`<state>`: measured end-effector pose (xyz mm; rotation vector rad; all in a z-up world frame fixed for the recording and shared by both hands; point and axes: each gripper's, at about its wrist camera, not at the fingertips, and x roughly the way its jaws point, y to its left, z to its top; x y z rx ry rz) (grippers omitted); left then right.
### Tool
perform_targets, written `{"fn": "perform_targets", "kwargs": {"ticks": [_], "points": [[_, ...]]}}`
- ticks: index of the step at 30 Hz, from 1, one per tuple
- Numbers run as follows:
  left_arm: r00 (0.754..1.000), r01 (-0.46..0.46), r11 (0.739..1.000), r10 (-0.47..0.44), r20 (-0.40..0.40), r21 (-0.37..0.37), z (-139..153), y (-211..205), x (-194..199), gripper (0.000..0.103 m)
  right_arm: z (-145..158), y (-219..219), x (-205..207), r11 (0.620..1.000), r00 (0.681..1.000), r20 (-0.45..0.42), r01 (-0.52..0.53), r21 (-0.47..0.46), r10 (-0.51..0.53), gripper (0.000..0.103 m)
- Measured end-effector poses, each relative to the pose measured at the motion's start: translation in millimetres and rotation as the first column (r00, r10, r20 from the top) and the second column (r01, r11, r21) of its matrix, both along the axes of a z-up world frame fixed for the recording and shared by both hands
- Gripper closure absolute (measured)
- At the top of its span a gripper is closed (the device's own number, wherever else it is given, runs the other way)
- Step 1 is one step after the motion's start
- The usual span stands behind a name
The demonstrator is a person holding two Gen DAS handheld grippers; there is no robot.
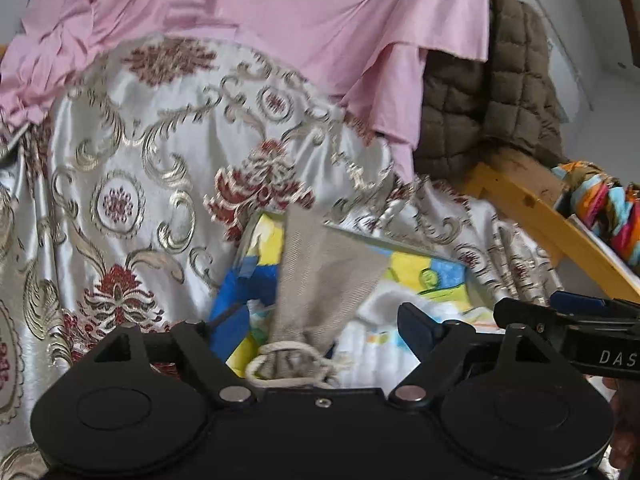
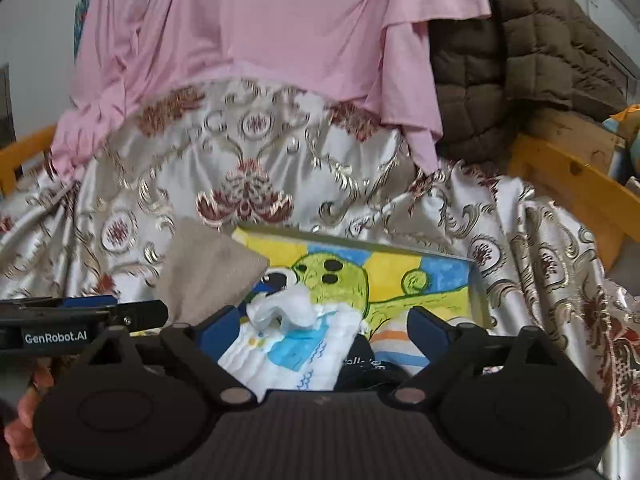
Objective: Organize soft objects
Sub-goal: 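Lower the burlap pouch and white cloth into the tray and open both grippers, then lift both tools away from the tray toward the remaining items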
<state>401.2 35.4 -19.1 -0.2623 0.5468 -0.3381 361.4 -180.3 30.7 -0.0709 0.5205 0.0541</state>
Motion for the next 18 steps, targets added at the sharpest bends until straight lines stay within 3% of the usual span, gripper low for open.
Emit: {"fn": "perform_targets", "kwargs": {"ticks": [2, 8, 18], "points": [[1.000, -0.008, 1.000, 0.008, 0.026, 0.007, 11, -4, -14, 0.009, 7, -6, -11, 1.000, 1.000, 0.022, -0.002, 0.006, 0.002, 0.004], [0.994, -0.047, 0.994, 0.037, 0.103, 0.094, 43, -19, -53, 0.002, 22, -22, -47, 1.000, 0.999, 0.054, -0.003, 0.024, 0.002, 0.000], [0.979, -0.056, 0.984, 0.021, 0.201, 0.172, 70, -37, -137, 0.001, 28, -35, -117, 0.999, 0.996, 0.084, -0.025, 0.028, 0.023, 0.000]]}}
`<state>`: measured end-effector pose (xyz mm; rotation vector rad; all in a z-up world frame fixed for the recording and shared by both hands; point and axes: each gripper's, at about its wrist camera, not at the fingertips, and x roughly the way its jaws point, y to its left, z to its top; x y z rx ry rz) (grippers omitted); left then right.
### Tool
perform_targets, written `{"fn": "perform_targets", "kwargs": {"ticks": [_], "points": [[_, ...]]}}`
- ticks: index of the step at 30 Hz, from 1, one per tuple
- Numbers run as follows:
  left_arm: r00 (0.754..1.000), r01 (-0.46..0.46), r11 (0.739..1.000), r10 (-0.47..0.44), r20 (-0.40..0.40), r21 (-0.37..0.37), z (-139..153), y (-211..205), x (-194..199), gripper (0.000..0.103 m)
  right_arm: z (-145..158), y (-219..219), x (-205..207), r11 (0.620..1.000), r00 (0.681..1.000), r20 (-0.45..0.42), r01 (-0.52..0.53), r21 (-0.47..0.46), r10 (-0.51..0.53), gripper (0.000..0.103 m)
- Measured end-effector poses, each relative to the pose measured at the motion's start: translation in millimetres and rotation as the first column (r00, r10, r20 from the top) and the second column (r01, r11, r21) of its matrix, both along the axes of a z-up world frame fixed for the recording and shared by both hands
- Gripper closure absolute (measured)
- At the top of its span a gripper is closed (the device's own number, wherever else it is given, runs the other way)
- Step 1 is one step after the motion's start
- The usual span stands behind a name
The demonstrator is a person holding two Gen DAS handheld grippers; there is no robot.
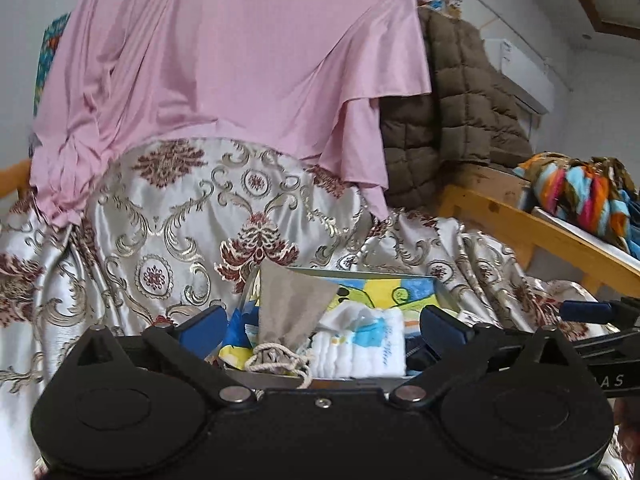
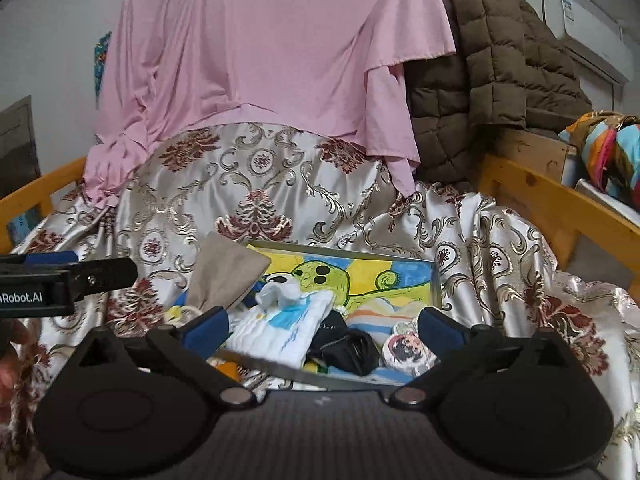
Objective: Organize soft objects
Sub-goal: 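Lift both tools away from the tray toward the remaining items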
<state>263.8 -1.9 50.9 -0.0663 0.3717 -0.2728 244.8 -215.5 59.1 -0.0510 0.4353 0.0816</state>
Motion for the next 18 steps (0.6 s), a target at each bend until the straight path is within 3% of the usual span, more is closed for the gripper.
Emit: {"fn": "perform_targets", "kwargs": {"ticks": [8, 18], "points": [[0.998, -0.038, 0.998, 0.035, 0.059, 0.051, 1, -2, -77, 0.001, 9, -12, -63, 0.997, 0.999, 0.041, 0.020, 0.069, -0.023, 0.000], [0.999, -0.049, 0.995, 0.050, -0.001, 0.085, -19, 5, -139, 0.001, 0, -25, -130, 0.995, 0.994, 0.088, 0.062, 0.076, -0.068, 0.000]]}}
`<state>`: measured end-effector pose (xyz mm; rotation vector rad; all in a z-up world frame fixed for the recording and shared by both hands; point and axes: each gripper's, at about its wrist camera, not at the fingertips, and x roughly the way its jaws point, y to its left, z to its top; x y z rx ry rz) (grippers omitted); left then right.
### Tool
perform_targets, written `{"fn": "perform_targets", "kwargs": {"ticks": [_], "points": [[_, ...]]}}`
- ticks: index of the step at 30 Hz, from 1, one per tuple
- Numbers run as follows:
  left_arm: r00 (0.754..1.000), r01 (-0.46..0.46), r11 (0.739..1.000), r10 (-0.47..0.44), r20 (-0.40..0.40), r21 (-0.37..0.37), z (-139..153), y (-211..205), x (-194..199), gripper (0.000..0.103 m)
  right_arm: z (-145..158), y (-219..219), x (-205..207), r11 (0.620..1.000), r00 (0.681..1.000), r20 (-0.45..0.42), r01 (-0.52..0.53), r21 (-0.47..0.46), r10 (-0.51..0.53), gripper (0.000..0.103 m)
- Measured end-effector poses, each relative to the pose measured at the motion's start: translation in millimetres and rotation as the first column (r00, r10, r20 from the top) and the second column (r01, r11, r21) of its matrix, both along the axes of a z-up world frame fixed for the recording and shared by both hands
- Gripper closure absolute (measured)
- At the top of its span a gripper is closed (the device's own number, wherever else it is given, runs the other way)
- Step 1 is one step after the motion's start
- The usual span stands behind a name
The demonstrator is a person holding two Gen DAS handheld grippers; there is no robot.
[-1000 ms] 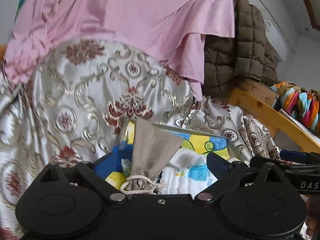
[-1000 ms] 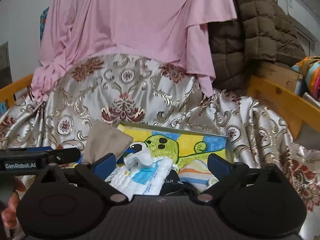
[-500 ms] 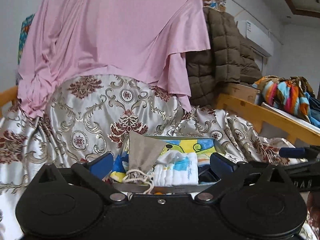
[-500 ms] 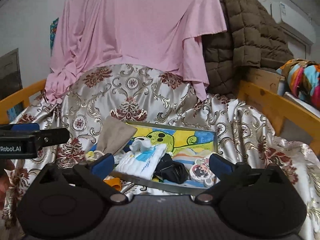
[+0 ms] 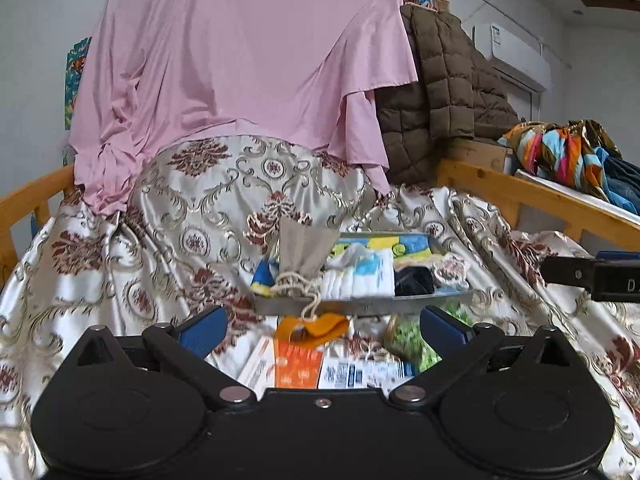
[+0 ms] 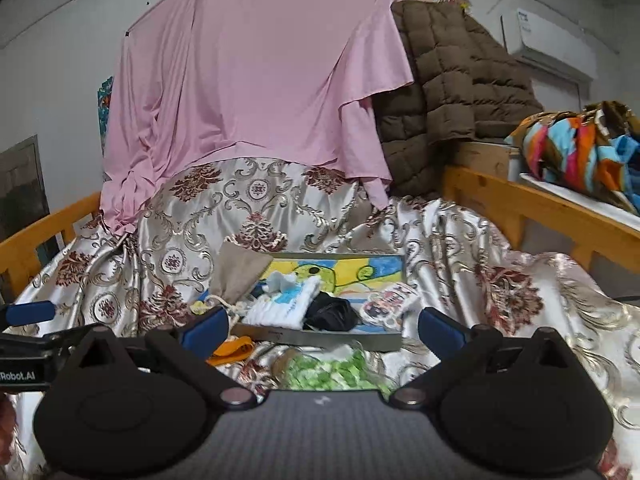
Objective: Organize soft objects
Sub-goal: 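Lift both tools away from the tray toward the remaining items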
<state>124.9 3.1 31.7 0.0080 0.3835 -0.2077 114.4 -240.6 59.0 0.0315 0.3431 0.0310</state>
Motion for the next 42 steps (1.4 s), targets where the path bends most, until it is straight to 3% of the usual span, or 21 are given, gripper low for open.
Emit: {"fn": "perform_targets", "kwargs": {"ticks": [11, 20, 31, 42], "points": [[0.996, 0.023, 1.000, -0.021, -0.082, 0.017, -17, 6, -43, 0.001, -40, 2, -54, 1.000, 0.998, -0.060, 0.026, 0.000, -0.026, 0.000], [0.986, 0.070, 0.993, -0.055, -0.159, 0.090, -33, -1, -50, 0.001, -67, 14, -83, 0.999, 0.994, -0.108, -0.018, -0.052, 0.012, 0.000], [0.984, 0.080, 0.973, -0.043, -0.173, 0.215, -41, -16, -51, 0.001, -85, 14, -84, 0.993, 0.974, -0.195, -0.113, 0.017, 0.114, 0.000], [0.984, 0.032, 0.974, 0.008, -0.177, 0.223, -43, -9, -39, 0.001, -89, 29, -61, 0.977, 0.941, -0.272, -0.212, -0.010, 0.201, 0.000]]}}
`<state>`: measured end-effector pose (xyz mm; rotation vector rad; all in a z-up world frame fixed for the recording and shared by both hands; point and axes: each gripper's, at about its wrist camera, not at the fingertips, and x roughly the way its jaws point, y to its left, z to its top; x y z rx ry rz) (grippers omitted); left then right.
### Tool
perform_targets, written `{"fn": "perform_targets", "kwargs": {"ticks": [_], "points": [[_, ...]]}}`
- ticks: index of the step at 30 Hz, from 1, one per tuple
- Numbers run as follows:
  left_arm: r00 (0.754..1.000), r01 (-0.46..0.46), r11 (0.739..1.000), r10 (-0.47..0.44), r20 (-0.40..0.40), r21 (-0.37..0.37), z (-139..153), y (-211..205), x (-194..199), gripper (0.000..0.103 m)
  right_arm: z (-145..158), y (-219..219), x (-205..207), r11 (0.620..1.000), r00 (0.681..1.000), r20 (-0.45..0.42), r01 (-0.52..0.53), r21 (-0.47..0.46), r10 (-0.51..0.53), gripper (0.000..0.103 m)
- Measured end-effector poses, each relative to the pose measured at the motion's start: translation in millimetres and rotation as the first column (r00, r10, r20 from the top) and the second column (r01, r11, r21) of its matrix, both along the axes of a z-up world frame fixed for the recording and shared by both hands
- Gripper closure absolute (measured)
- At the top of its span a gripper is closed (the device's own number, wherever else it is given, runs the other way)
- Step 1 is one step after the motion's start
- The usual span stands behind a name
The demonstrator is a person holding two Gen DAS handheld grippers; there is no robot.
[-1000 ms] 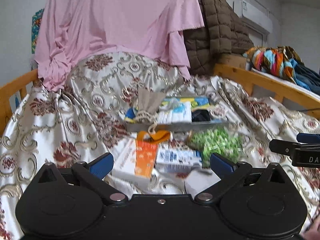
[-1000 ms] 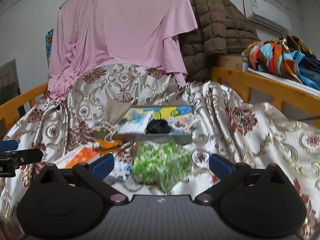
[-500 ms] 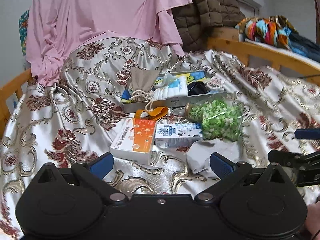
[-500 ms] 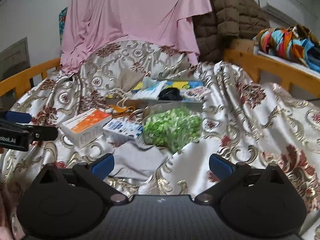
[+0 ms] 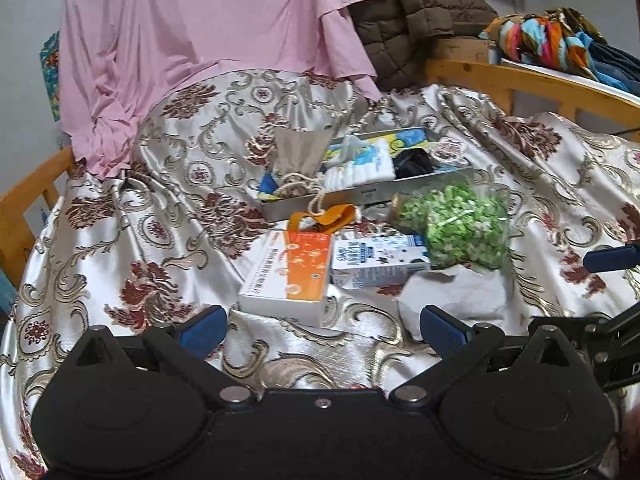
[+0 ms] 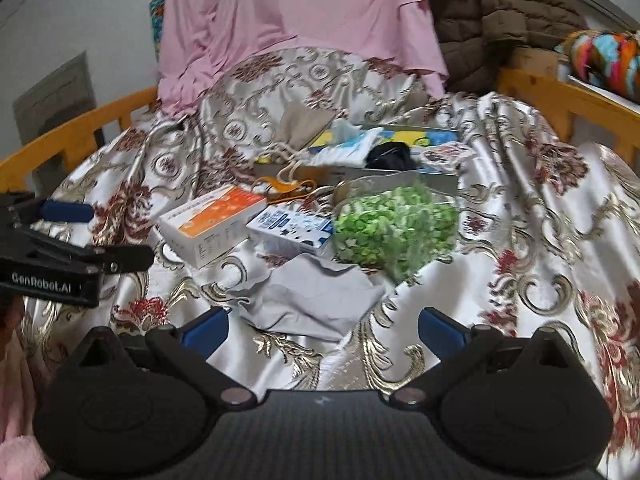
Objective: Organize soft objects
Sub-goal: 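Lift both tools away from the tray toward the remaining items, then grasp the orange foam piece with the left gripper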
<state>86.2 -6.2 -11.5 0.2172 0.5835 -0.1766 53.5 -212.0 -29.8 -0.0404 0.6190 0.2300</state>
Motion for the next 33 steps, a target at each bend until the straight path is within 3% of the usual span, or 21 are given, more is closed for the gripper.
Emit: {"fn": "perform_targets", "kwargs": {"ticks": [12, 17, 21, 28, 33], "points": [[0.998, -0.049, 0.998, 0.048, 0.036, 0.050, -2, 4, 24, 0.001, -6, 24, 44, 0.996, 0.997, -0.013, -0.080, -0.037, 0.080, 0.000], [0.999, 0.001, 0.998, -0.003, 0.037, 0.060, 0, 1, 43, 0.001, -11, 29, 66, 0.994, 0.994, -0.020, -0.108, -0.027, 0.107, 0.000], [0.995, 0.095, 0.991, -0.098, 0.027, 0.096, -1, -6, 66, 0.001, -19, 29, 81, 0.991, 0.990, -0.035, -0.134, -0.014, 0.134, 0.000], [0.978, 0.205, 0.972, -0.199, -0.058, 0.117, -5, -12, 129, 0.001, -34, 21, 97, 0.981, 0.980, -0.062, -0.185, 0.060, 0.189, 0.000], [0.971, 0.186, 0.982, -0.177, -0.160, 0.042, -8, -1, 186, 0.001, -40, 19, 107, 0.975, 0.976, -0.068, -0.202, 0.090, 0.209, 0.000]]}}
